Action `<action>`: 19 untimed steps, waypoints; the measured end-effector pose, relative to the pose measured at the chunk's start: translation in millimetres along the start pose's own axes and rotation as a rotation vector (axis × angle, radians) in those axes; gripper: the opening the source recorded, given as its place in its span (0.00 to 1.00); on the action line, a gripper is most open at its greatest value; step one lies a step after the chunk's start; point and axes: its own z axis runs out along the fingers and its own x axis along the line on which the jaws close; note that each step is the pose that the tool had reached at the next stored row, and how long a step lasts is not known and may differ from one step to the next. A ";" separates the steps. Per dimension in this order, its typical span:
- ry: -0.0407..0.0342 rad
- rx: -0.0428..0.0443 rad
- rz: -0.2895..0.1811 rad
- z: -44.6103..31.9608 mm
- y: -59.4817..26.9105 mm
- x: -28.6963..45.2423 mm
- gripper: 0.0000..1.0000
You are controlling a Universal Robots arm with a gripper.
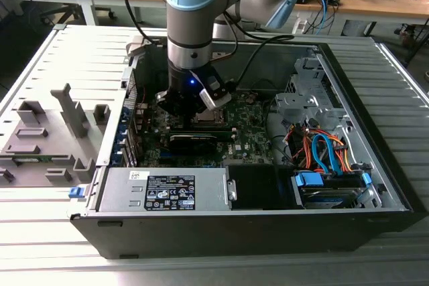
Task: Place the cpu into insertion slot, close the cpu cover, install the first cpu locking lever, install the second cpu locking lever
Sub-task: 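Install the second cpu locking lever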
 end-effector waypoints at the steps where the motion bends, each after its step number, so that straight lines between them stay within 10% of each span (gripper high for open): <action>1: 0.0000 0.0000 0.000 0.2 0.0 0.0 0.11; 12: 0.0001 0.0005 -0.017 2.2 4.2 -0.9 0.11; 14: -0.0009 0.0006 -0.017 -11.4 2.8 0.0 0.11; 19: 0.0142 -0.0029 -0.017 -12.3 -1.0 -17.7 0.11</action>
